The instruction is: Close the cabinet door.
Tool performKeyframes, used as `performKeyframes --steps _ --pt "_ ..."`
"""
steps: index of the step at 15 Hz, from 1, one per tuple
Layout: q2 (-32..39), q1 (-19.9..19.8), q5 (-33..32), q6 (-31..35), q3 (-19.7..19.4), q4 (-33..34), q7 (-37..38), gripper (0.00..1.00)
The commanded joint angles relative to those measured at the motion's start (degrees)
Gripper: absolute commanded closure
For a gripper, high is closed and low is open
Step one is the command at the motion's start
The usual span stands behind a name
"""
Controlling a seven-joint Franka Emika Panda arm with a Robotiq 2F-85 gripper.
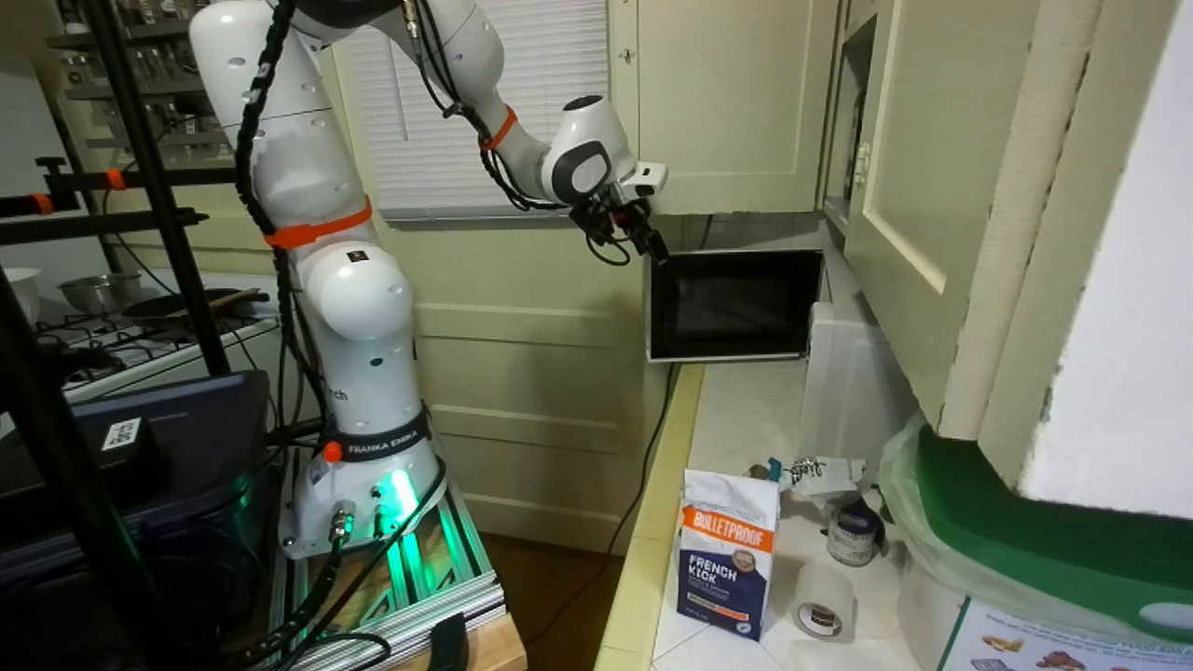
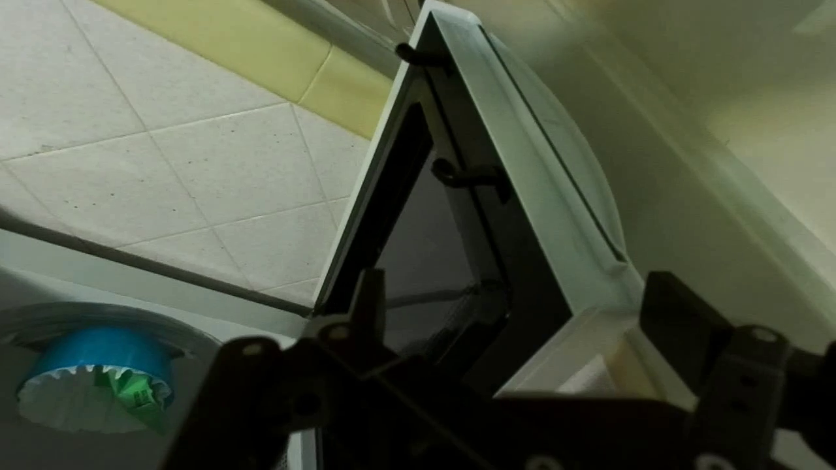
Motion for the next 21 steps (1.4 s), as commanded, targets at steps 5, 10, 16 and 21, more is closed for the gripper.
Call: performKeyframes --steps 5,10,16,21 --pt "-6.0 14.9 26.3 1.8 -10.9 -5.2 -17.9 0.00" --pt "-5.4 12.2 23.3 4.7 -10.9 -6.5 -15.6 0.00" --pt "-3.5 10.7 22.9 4.8 -11.1 -5.9 -15.8 0.00" --pt "-2.7 9.1 22.8 4.2 -11.5 -5.6 -16.0 0.00"
